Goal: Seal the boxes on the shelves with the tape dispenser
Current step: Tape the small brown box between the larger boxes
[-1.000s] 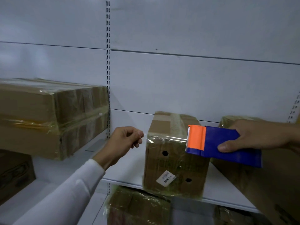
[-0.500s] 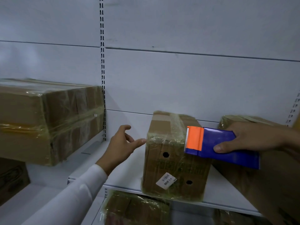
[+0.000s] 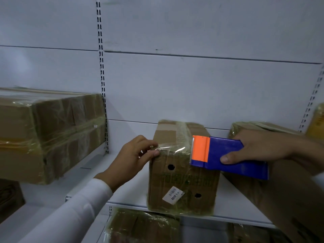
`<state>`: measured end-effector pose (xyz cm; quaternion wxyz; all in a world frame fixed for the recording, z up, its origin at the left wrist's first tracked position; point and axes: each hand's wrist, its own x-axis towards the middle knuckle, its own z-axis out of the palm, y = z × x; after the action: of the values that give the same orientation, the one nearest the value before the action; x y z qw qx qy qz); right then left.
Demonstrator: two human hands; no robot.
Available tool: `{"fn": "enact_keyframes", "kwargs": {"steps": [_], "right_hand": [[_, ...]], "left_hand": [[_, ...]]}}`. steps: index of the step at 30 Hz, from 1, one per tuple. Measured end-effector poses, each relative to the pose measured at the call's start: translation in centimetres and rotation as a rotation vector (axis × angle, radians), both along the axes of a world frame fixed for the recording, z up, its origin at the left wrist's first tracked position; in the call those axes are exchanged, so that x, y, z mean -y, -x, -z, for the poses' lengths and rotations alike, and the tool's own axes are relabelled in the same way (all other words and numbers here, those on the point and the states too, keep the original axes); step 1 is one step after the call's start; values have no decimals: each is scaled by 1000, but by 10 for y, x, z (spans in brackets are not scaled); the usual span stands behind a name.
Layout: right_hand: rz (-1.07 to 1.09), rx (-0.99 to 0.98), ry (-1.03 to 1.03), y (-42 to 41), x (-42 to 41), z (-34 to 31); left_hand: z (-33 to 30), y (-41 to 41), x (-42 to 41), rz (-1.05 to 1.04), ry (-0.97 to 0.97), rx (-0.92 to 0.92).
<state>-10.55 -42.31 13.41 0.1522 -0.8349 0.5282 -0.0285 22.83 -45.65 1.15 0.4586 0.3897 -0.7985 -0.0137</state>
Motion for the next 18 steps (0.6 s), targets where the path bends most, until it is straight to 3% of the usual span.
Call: {"fn": "enact_keyframes", "kwargs": {"steps": [4,7,10,18], "right_hand": [[9,0,-13,-3,-1,-1],[23,-11,-12,-3,-1,-1],[14,-5,-54,-7,-5,-1],[21,6,-16,8,-13,-3]], "left_hand": [[-26,6,2,-88,188,342],[-37,29,9,17,50,526],[-32,27,15,50,-84,504],[-31,-3,19,47,-96,556]]}}
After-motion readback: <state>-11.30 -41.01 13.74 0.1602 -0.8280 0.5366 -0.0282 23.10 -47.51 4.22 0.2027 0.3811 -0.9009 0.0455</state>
